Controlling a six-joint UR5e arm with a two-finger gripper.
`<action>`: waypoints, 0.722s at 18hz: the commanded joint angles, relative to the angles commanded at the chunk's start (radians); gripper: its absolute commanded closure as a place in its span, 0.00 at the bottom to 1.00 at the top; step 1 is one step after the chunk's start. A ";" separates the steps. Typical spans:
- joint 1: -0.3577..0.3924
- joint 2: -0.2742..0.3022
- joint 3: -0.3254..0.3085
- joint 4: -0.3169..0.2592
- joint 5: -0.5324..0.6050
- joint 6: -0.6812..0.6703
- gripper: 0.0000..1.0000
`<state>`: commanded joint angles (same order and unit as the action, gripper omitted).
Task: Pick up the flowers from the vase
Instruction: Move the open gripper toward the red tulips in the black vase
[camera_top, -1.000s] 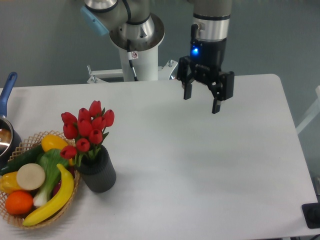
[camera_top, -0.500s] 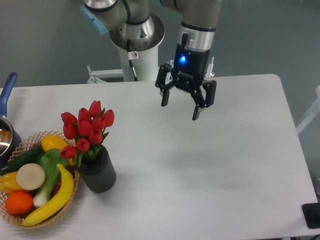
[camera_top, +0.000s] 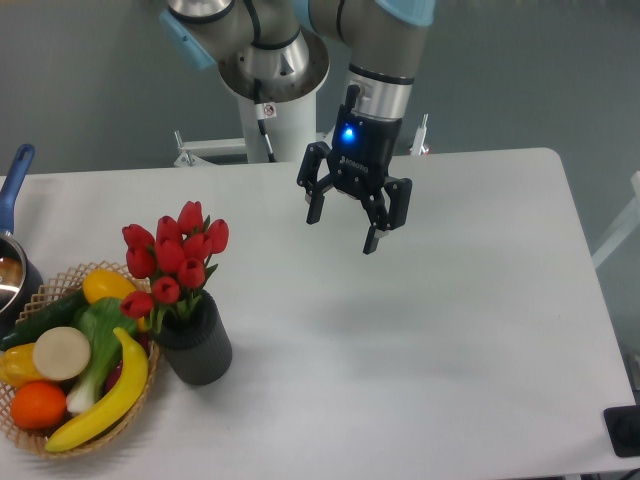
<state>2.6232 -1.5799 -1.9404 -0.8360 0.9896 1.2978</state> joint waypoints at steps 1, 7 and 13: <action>-0.002 -0.002 -0.009 0.002 -0.011 0.003 0.00; -0.055 -0.047 -0.020 0.002 -0.046 0.037 0.00; -0.065 -0.091 -0.026 0.002 -0.227 0.035 0.00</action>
<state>2.5587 -1.6704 -1.9666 -0.8345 0.7626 1.3330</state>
